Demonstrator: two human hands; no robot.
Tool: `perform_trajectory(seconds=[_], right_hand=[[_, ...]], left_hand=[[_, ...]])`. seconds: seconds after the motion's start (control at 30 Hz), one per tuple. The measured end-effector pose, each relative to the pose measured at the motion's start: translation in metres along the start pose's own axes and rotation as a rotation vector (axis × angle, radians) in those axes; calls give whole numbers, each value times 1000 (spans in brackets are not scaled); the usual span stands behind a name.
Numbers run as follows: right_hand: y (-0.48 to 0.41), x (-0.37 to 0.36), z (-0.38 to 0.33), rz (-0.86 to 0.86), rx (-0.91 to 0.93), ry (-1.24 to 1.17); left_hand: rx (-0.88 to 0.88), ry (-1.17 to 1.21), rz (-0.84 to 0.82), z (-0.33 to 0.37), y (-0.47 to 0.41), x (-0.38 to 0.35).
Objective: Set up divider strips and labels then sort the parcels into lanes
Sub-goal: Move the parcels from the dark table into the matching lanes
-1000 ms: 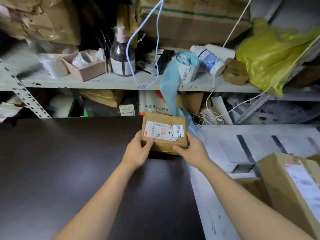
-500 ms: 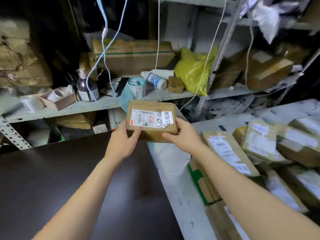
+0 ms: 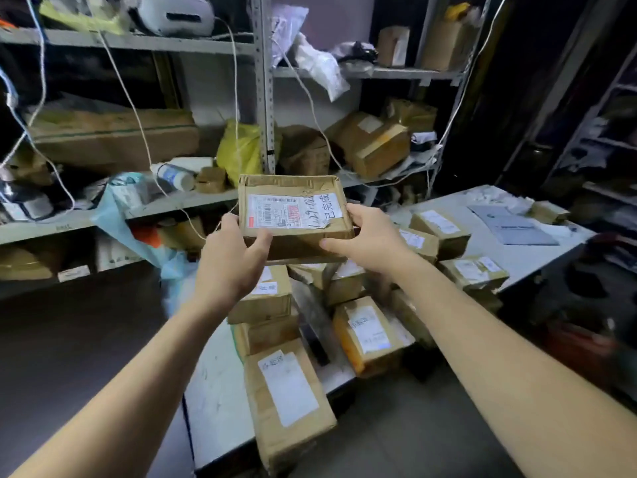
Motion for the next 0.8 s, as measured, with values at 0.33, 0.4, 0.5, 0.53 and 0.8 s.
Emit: perform_trajectory(seconds=[0.33, 0.4, 0.5, 0.53, 0.8], right_hand=[[60, 95, 199, 36, -280, -17], [62, 98, 239, 10, -327, -1], [57, 101, 298, -13, -377, 23], [54, 100, 316, -22, -390, 28], [24, 57, 416, -209, -416, 97]], left_hand=[[-31, -17, -247, 64, 43, -223], [3, -53, -284, 58, 46, -266], [46, -69, -339, 46, 46, -328], [72, -66, -362, 40, 46, -348], [302, -8, -409, -17, 57, -444]])
Point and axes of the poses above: each hand's wrist, its own y-axis away from the middle knuckle, its own x-axis out of the back of the hand, z = x × y, the point moved 8 cm from there along -y, towards the middle knuckle, and after that the axes turned 14 degrees about y, right-handed, at the moved point
